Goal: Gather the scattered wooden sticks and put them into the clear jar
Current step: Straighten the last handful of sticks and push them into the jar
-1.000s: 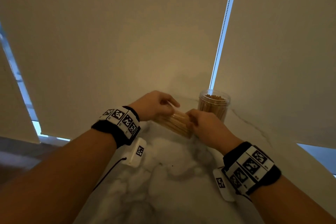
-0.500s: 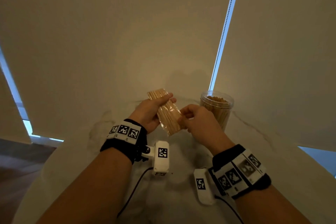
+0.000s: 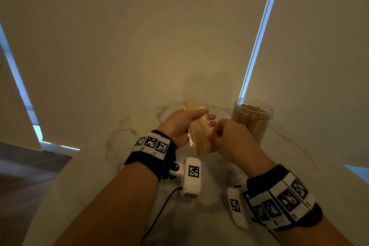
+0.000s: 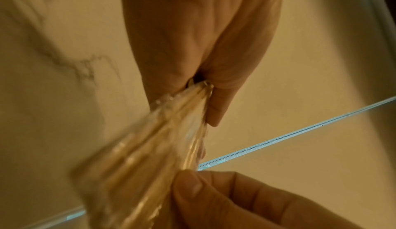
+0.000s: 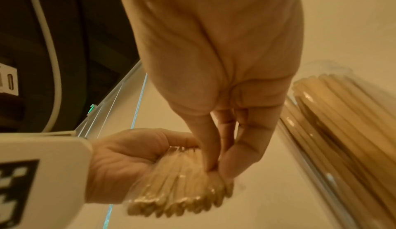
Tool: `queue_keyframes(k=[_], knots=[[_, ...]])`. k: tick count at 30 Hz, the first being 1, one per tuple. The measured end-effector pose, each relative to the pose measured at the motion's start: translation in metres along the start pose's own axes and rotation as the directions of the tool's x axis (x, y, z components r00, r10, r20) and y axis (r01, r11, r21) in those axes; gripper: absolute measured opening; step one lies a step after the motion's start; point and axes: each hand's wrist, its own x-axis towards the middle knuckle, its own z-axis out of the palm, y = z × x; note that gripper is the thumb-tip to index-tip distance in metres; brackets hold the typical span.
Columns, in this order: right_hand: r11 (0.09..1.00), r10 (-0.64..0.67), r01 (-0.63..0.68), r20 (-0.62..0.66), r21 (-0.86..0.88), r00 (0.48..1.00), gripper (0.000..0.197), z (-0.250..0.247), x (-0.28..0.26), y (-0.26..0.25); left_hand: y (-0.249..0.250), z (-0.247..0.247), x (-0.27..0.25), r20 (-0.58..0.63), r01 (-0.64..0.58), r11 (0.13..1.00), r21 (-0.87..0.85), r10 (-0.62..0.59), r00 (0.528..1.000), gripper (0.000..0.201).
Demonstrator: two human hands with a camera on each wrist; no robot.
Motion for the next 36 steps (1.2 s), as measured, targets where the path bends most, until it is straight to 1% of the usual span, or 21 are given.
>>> queue_keyframes(k=[3,6,8,10,12,14,16,17,18,19,20,21,23,24,26,27,29,31,33,35,36], knots=[[1.0,0.015,-0.015,0.043,0.006,0.999,0.008,0.0,-0.001,0.0,-0.003,-0.002,0.002,-0.022,0.033,0.999,0.035,-0.032,0.999,0.031],[0.997,-0.008,0.016,0.096,-0.081,0.995,0.011,0.0,-0.003,-0.003,-0.007,-0.005,0.006,-0.091,0.088,0.995,0.036,-0.085,0.992,0.02],[0.991,-0.057,0.065,0.071,-0.118,0.996,0.013,-0.001,-0.003,-0.004,-0.007,-0.007,0.006,-0.134,0.102,0.995,0.015,-0.099,0.986,0.015],[0.992,-0.101,0.103,0.029,-0.067,0.994,0.012,-0.006,-0.003,-0.003,-0.006,-0.011,0.007,-0.191,0.065,0.998,-0.014,-0.066,0.979,0.016],[0.987,-0.152,0.152,0.003,0.045,0.988,0.01,-0.012,-0.003,-0.002,-0.002,-0.014,0.005,-0.236,0.021,0.998,-0.054,-0.033,0.971,0.014],[0.969,-0.219,0.221,-0.031,0.108,0.975,0.01,-0.019,-0.002,-0.002,0.002,-0.016,0.004,-0.252,-0.011,0.988,-0.155,-0.029,0.967,0.017],[0.944,-0.264,0.27,-0.054,0.191,0.963,0.004,-0.025,-0.001,-0.003,0.007,-0.016,0.004,-0.246,-0.032,0.97,-0.24,-0.028,0.969,0.02],[0.927,-0.284,0.286,-0.044,0.244,0.958,0.009,-0.026,-0.001,-0.003,0.01,-0.014,0.004,-0.228,-0.035,0.961,-0.273,-0.029,0.973,0.019],[0.912,-0.304,0.296,-0.015,0.283,0.953,0.022,-0.027,-0.001,-0.002,0.011,-0.011,0.003,-0.202,-0.029,0.956,-0.292,-0.032,0.979,0.017],[0.906,-0.324,0.306,0.013,0.293,0.946,0.035,-0.027,-0.001,0.0,0.013,-0.007,0.002,-0.167,-0.015,0.955,-0.296,-0.036,0.985,0.016],[0.909,-0.337,0.317,0.032,0.27,0.941,0.043,-0.026,0.0,0.001,0.014,-0.002,0.0,-0.144,-0.005,0.959,-0.285,-0.037,0.989,0.015],[0.914,-0.347,0.329,0.034,0.237,0.937,0.043,-0.026,0.001,0.002,0.016,0.003,-0.003,-0.129,-0.007,0.96,-0.28,-0.03,0.991,0.015],[0.924,-0.349,0.337,0.038,0.181,0.936,0.023,-0.028,0.001,0.002,0.019,0.009,-0.005,-0.15,-0.05,0.941,-0.336,-0.001,0.989,0.013],[0.923,-0.351,0.339,0.042,0.181,0.935,0.016,-0.03,0.001,0.003,0.022,0.009,-0.005,-0.196,-0.094,0.922,-0.376,0.02,0.98,0.012],[0.924,-0.327,0.31,0.04,0.223,0.944,0.013,-0.034,-0.001,0.005,0.027,0.001,-0.003,-0.309,-0.196,0.867,-0.457,0.051,0.95,0.013],[0.929,-0.295,0.276,0.041,0.248,0.955,0.016,-0.035,-0.002,0.006,0.029,-0.004,-0.002,-0.359,-0.239,0.841,-0.486,0.058,0.932,0.016],[0.951,-0.199,0.176,0.066,0.255,0.978,0.033,-0.035,-0.001,0.009,0.033,-0.012,-0.002,-0.442,-0.307,0.808,-0.502,0.065,0.895,0.02],[0.961,-0.102,0.074,0.093,0.267,0.99,0.044,-0.033,0.0,0.011,0.035,-0.011,-0.005,-0.494,-0.361,0.802,-0.476,0.096,0.864,0.016],[0.931,-0.02,-0.019,0.105,0.365,0.994,0.043,-0.029,0.003,0.014,0.035,-0.005,-0.009,-0.525,-0.406,0.806,-0.431,0.142,0.839,0.011],[0.874,0.082,-0.134,0.129,0.466,0.988,0.039,-0.027,0.006,0.015,0.033,0.006,-0.013,-0.552,-0.464,0.805,-0.37,0.212,0.806,0.012],[0.833,0.141,-0.206,0.164,0.514,0.976,0.038,-0.025,0.007,0.014,0.032,0.012,-0.014,-0.566,-0.498,0.807,-0.317,0.26,0.782,0.012]])
